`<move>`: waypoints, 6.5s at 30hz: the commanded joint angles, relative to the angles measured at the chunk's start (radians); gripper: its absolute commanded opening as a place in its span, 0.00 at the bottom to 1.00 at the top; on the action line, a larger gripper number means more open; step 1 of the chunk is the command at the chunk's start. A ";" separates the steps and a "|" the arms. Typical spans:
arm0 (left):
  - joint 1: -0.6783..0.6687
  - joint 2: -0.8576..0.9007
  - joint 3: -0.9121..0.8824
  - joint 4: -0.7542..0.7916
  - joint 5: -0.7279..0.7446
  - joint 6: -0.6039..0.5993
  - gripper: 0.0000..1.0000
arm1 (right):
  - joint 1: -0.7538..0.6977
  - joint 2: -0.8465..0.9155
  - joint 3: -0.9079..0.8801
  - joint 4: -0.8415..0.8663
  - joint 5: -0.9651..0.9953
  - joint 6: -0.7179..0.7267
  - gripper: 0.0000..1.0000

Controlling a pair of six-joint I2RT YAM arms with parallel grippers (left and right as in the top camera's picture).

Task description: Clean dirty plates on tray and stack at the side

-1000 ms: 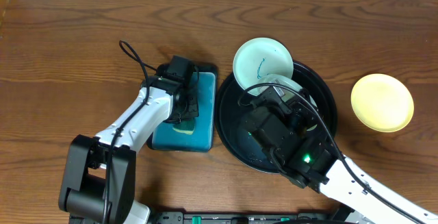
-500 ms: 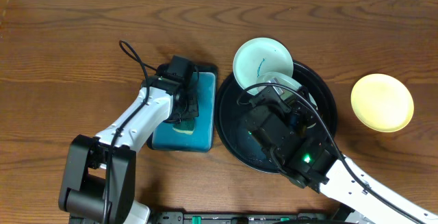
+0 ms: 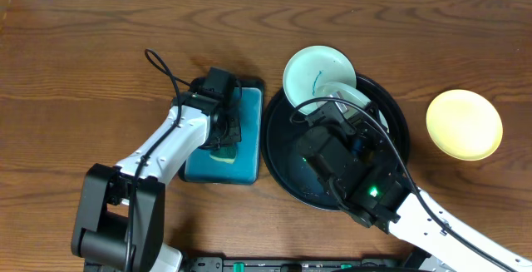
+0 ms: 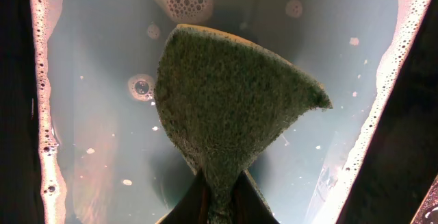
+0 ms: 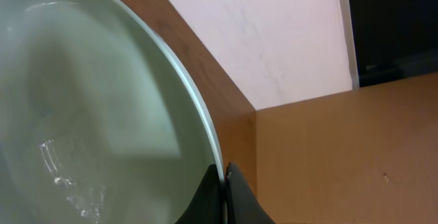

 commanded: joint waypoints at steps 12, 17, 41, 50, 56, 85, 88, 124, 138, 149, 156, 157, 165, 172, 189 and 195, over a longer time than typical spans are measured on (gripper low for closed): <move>0.006 0.000 -0.007 0.000 -0.016 0.010 0.08 | -0.024 -0.013 0.022 -0.001 -0.054 0.023 0.01; 0.006 0.000 -0.007 0.000 -0.016 0.010 0.08 | -0.037 -0.013 0.022 0.002 -0.010 0.127 0.01; 0.006 0.000 -0.007 -0.003 -0.016 0.010 0.08 | -0.983 0.101 0.016 -0.139 -1.033 0.864 0.01; 0.006 0.000 -0.007 -0.003 -0.016 0.010 0.08 | -1.359 0.249 0.016 -0.131 -1.199 0.890 0.01; 0.006 0.000 -0.007 -0.003 -0.016 0.010 0.08 | -1.519 0.313 0.016 -0.116 -1.225 0.890 0.01; 0.006 0.000 -0.007 -0.004 -0.016 0.009 0.08 | -1.201 0.317 0.064 0.058 -1.740 0.465 0.64; 0.006 0.000 -0.007 -0.006 -0.016 0.009 0.08 | -1.107 0.323 0.150 0.002 -1.663 0.437 0.65; 0.006 0.000 -0.007 -0.008 -0.016 0.009 0.08 | -0.774 0.783 0.282 0.261 -1.511 0.646 0.07; 0.006 0.000 -0.007 -0.011 -0.016 0.009 0.08 | -0.786 0.593 0.282 -0.169 -1.535 0.503 0.01; 0.006 0.000 -0.007 -0.011 -0.016 0.009 0.08 | -0.747 0.597 0.198 -0.310 -1.477 0.485 0.01; 0.006 -0.043 0.005 -0.008 -0.016 0.071 0.07 | -0.740 0.597 0.130 -0.255 -1.475 0.485 0.01; 0.008 -0.056 0.007 -0.002 -0.017 0.079 0.07 | -0.740 0.597 0.129 -0.255 -1.475 0.485 0.01; 0.016 -0.092 0.007 0.095 -0.017 0.080 0.07 | -0.740 0.597 0.128 -0.255 -1.476 0.485 0.01; 0.017 -0.005 0.006 0.107 -0.016 0.080 0.07 | -0.740 0.597 0.128 -0.255 -1.476 0.485 0.01; 0.017 0.171 0.007 0.095 -0.016 0.077 0.07 | -0.740 0.597 0.128 -0.255 -1.476 0.485 0.01; 0.017 0.024 0.022 0.077 -0.016 0.084 0.07 | -0.740 0.597 0.128 -0.255 -1.476 0.485 0.01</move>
